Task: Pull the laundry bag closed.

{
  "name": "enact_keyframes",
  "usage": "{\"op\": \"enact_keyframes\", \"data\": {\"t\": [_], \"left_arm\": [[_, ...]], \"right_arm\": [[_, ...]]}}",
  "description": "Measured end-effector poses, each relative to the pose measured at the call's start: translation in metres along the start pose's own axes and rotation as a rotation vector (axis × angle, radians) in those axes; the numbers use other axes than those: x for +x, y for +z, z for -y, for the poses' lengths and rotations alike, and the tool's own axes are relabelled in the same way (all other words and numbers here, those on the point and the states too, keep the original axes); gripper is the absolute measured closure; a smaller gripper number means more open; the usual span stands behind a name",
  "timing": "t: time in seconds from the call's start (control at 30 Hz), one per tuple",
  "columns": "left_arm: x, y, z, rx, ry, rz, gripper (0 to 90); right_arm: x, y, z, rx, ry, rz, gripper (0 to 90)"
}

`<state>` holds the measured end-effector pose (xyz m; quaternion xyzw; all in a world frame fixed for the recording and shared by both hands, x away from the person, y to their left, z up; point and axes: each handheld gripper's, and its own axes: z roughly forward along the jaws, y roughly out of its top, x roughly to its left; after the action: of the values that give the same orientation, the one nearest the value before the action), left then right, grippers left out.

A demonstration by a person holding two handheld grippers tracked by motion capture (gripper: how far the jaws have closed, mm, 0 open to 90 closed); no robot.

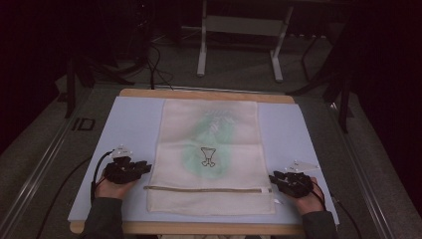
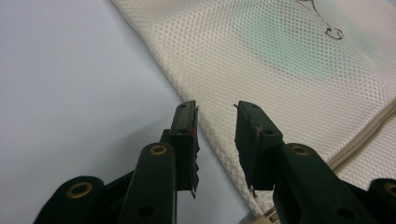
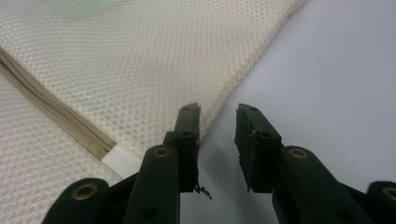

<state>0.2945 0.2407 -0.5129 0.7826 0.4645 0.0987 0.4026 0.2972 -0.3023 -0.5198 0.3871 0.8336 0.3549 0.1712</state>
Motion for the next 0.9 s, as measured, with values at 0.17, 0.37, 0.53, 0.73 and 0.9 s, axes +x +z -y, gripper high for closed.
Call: {"op": "enact_keyframes", "data": {"t": [0.17, 0.37, 0.53, 0.73, 0.9], "left_arm": [[-0.001, 0.001, 0.000, 0.012, 0.013, 0.014, 69.8], [-0.001, 0.001, 0.000, 0.011, 0.011, 0.035, 71.1], [-0.001, 0.001, -0.001, 0.011, 0.018, 0.041, 70.9], [-0.003, 0.001, 0.000, 0.017, 0.032, 0.047, 69.8], [-0.004, 0.001, -0.001, 0.019, 0.038, 0.051, 68.8]], "right_arm": [[-0.001, -0.002, -0.001, -0.010, 0.007, -0.020, 70.4], [0.003, -0.003, -0.004, -0.017, -0.002, -0.036, 69.6], [0.007, -0.001, -0.006, -0.014, -0.013, -0.047, 68.1], [0.010, -0.001, -0.008, -0.015, -0.017, -0.052, 67.2], [0.013, -0.001, -0.010, -0.020, -0.027, -0.063, 67.3]]}}
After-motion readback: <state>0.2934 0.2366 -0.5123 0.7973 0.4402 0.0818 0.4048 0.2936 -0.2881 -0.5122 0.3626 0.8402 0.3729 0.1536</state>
